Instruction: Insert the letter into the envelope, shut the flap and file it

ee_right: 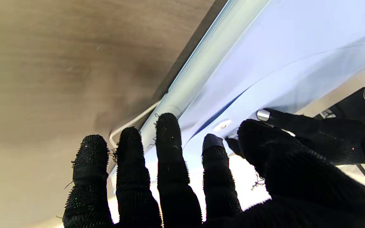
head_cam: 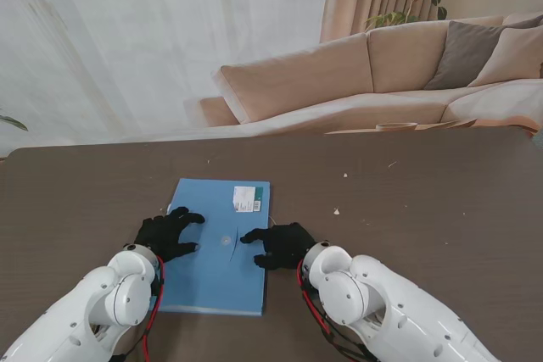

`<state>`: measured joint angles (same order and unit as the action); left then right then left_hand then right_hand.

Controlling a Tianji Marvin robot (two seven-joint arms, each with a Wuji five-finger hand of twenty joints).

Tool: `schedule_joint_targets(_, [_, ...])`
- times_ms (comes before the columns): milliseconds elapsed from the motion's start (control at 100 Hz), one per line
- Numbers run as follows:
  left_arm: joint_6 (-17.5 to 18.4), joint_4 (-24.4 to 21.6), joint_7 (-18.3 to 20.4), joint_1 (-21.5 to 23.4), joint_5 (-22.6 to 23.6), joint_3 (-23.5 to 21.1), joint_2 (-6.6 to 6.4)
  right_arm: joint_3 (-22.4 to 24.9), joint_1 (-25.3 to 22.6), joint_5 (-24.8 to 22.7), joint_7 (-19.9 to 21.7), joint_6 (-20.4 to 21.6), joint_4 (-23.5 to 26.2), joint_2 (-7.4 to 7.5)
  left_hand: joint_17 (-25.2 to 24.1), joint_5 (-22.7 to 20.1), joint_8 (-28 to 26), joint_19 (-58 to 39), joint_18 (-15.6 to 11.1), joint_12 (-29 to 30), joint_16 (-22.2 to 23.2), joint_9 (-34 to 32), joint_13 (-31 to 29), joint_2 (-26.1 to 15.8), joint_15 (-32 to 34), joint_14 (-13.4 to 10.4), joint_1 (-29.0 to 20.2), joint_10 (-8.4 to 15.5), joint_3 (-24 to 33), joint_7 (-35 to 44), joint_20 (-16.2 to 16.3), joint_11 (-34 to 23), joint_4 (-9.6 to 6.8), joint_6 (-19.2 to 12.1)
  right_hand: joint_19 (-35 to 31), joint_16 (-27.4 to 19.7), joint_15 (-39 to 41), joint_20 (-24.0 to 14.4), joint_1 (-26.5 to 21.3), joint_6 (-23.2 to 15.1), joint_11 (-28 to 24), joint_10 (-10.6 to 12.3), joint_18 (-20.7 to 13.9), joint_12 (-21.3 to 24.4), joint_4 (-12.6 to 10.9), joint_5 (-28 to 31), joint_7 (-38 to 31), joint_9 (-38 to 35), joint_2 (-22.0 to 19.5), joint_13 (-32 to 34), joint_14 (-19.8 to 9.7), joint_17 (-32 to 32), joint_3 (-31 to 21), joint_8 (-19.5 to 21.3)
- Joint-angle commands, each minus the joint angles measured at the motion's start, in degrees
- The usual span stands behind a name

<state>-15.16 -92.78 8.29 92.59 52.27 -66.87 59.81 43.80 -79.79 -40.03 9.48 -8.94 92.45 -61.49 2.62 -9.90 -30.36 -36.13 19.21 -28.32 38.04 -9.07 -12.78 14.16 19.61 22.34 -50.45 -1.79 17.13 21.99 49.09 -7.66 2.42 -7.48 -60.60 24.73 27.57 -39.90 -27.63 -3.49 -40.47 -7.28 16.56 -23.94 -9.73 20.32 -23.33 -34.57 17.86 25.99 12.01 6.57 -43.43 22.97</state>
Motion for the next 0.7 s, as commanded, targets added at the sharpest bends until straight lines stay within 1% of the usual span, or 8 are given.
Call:
schedule_joint_targets(0, [0.45,0.33,0.51,0.68,0.96,0.76,0.52,1.23,-2.1,-0.3,0.06,-0.51,2.89,0.07,-0.88,1.96,0.61,-1.19,-1.31,-0.63,1.09,1.53,-0.28,2.0,2.85,-7.25,-1.08,1.19,1.81,0.85,-1.08,1.63,-0.04,-0.5,-2.31,2.03,2.77,-1.76,0.81,0.64,-1.78,3.65,-1.18,-2.26,2.06,0.42,-1.06,4.98,0.65,-2.17,-1.78,-0.3,1.74,0.62])
schedule_joint_targets(110, [0.26,0.18,0.7,0.67,1.79,0.87,0.43,4.42,-5.12,-3.67,-0.96,-1.17,5.84,0.24,-1.19,1.98,1.03,-1.33,-1.47,-0.59,1.0,1.59,-0.11,1.84,2.6,-7.31,-1.0,1.19,1.73,0.29,-1.68,1.71,-0.03,0.09,-6.26,5.68,8.58,-4.9,0.61,0.28,-3.19,3.62,-2.61,-5.35,4.46,0.8,-1.66,9.76,1.53,-4.36,-2.85,0.31,3.53,2.03])
schedule_joint_targets(270, [0.24,0.11,1.0,0.53,2.48,1.03,0.35,7.86,-7.68,-6.71,-1.73,-2.52,7.55,0.33,-1.5,2.06,1.39,-1.24,-1.41,-0.55,0.89,1.62,-0.03,1.71,2.26,-7.31,-0.95,1.23,1.45,-0.36,-2.39,1.83,-0.03,0.17,-8.58,7.05,11.19,-6.52,-0.71,-2.31,-3.52,3.45,-3.19,-6.34,4.4,2.31,-2.65,10.41,1.87,-4.94,-3.02,0.96,2.67,3.25])
schedule_joint_targets(380, [0.0,0.25,0.69,0.49,2.99,1.11,0.36,8.51,-7.55,-8.31,-1.73,-3.88,6.36,0.44,-1.51,2.02,1.51,-1.24,-1.41,-0.57,0.88,1.57,-0.15,1.66,2.16,-7.3,-1.01,1.27,1.32,-0.64,-2.71,1.82,-0.04,0.36,-9.03,7.24,12.08,-6.76,-1.89,-5.02,-4.54,3.56,-3.56,-7.28,2.58,3.66,-4.67,10.78,2.48,-5.24,-3.28,0.95,-1.49,5.15])
schedule_joint_targets(500, [-0.15,0.39,0.48,0.51,2.96,1.04,0.39,7.58,-5.97,-9.12,-0.33,-4.65,3.76,0.76,-1.53,2.12,1.64,-1.33,-1.41,-0.57,0.89,1.65,-0.06,1.64,2.04,-7.26,-1.06,1.25,1.21,-0.99,-2.94,1.84,-0.06,0.34,-10.15,9.85,16.61,-7.48,-3.69,-8.9,-9.34,4.69,-4.83,-11.92,-0.24,3.87,-5.55,13.65,3.43,-7.6,-4.13,0.35,-7.72,6.44])
schedule_joint_targets(560, [-0.19,0.39,0.53,0.52,2.93,0.98,0.39,6.59,-4.81,-9.32,0.39,-4.7,2.33,0.92,-1.54,2.07,1.73,-1.39,-1.41,-0.56,0.92,1.64,-0.11,1.63,2.03,-7.22,-1.13,1.26,1.16,-1.23,-3.05,1.87,-0.07,0.19,-10.56,10.97,18.36,-7.87,-4.09,-9.08,-11.11,5.5,-5.33,-14.14,-1.3,3.52,-5.24,14.92,3.67,-8.72,-4.6,0.01,-9.79,6.18])
schedule_joint_targets(600, [-0.2,0.39,0.57,0.54,2.91,0.93,0.39,5.82,-4.04,-9.36,0.66,-4.83,1.4,0.98,-1.65,2.12,1.77,-1.37,-1.45,-0.54,0.92,1.68,-0.01,1.56,1.96,-7.33,-1.21,1.32,1.16,-1.37,-3.13,1.92,-0.08,0.21,-10.8,11.59,19.39,-8.07,-4.19,-7.87,-12.1,5.76,-5.46,-15.25,-1.88,3.66,-5.03,15.26,3.9,-8.91,-4.71,0.0,-10.76,5.86])
schedule_joint_targets(690, [-0.19,0.41,0.53,0.55,2.96,0.84,0.39,4.37,-2.52,-9.07,1.29,-4.98,-0.27,1.08,-1.56,2.04,1.77,-1.36,-1.38,-0.55,0.94,1.69,-0.1,1.63,1.93,-7.2,-1.28,1.34,1.05,-1.54,-3.31,1.95,-0.08,0.01,-11.09,12.61,20.96,-8.36,-3.9,-6.82,-13.67,6.25,-5.86,-17.32,-2.21,4.34,-4.58,16.12,4.13,-9.7,-4.88,-0.27,-11.25,4.91])
